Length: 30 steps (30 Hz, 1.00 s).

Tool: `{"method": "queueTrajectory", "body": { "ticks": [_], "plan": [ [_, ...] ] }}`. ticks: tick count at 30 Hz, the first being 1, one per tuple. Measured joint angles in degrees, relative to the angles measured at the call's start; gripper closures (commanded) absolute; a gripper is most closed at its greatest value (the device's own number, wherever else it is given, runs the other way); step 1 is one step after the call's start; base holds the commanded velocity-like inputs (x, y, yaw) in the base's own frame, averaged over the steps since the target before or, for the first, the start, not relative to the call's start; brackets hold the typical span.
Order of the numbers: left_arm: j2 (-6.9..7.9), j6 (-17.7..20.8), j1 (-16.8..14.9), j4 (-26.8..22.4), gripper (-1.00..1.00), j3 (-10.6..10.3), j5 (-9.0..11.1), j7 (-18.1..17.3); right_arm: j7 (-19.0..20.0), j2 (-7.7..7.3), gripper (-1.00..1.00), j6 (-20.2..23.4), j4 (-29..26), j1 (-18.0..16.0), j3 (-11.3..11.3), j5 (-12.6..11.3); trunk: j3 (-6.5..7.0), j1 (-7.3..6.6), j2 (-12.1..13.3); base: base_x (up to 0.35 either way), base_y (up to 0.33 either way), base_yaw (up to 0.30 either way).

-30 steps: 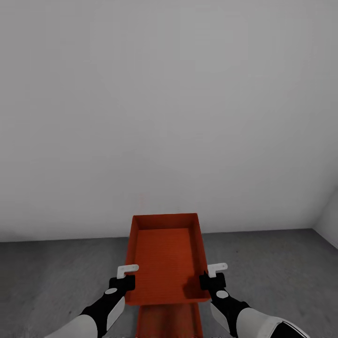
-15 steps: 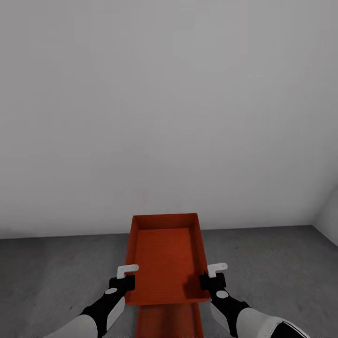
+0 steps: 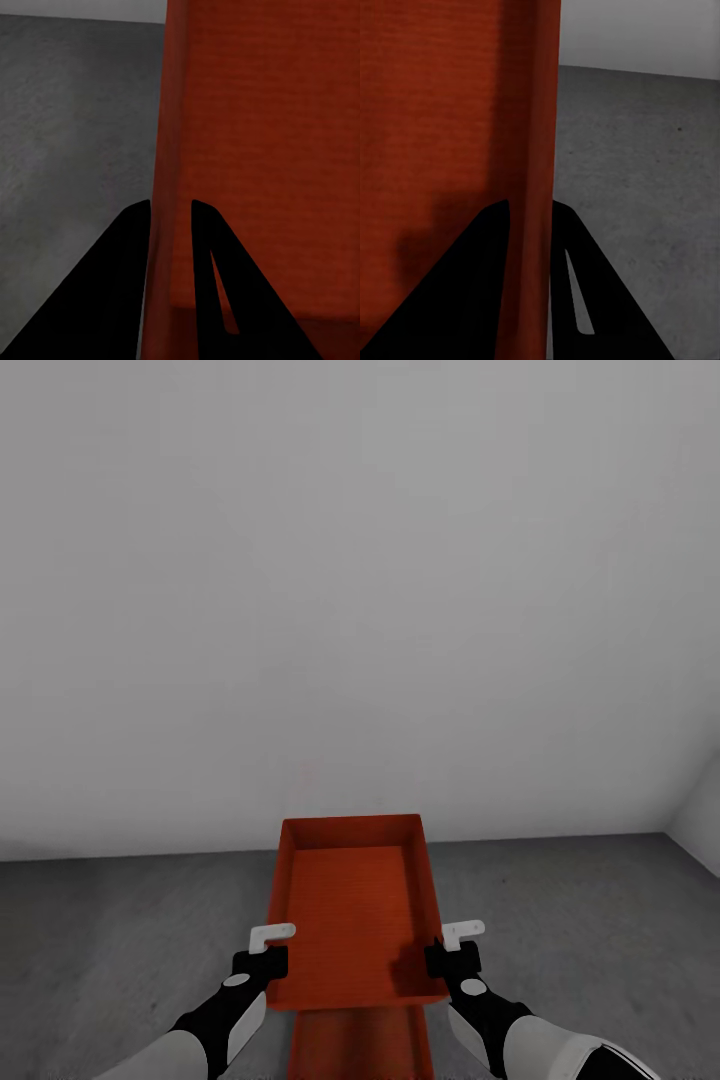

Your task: Move the two storage containers from the living room to the garage. In the garage, place one container on the floor and stack the other container on top of it (either order is fine).

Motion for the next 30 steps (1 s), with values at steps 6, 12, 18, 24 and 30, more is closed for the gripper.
{"method": "queueTrajectory", "body": {
  "ticks": [6, 12, 18, 24, 30],
  "plan": [
    [0.0, 0.05, -0.03, 0.0, 1.0, -0.04, 0.0, 0.01, 0.03, 0.0, 1.0, 0.0, 0.02, 0.0, -0.03, -0.03, -0.56, 0.0, 0.0, 0.0, 0.0, 0.0],
    [0.0, 0.0, 0.02, 0.0, 1.0, 0.01, 0.0, 0.0, 0.03, 0.0, 1.0, 0.0, 0.02, 0.0, 0.0, 0.0, -1.11, 0.0, 0.0, 0.0, 0.0, 0.0],
    [0.0, 0.02, -0.01, 0.0, 1.0, -0.03, 0.0, 0.0, 0.01, 0.0, 1.0, 0.0, 0.01, 0.0, -0.01, -0.01, -1.67, 0.0, 0.0, 0.0, 0.0, 0.0],
    [0.0, 0.01, 0.0, 0.0, 1.0, -0.02, 0.0, 0.01, 0.01, 0.0, 1.0, 0.0, 0.01, 0.0, -0.02, 0.0, -2.22, 0.0, 0.0, 0.0, 0.0, 0.0],
    [0.0, 0.01, 0.0, 0.0, 1.0, -0.02, 0.0, 0.01, 0.01, 0.0, 1.0, 0.0, 0.01, 0.0, -0.01, 0.0, -2.78, 0.0, 0.0, 0.0, 0.0, 0.0]
  ]
}}
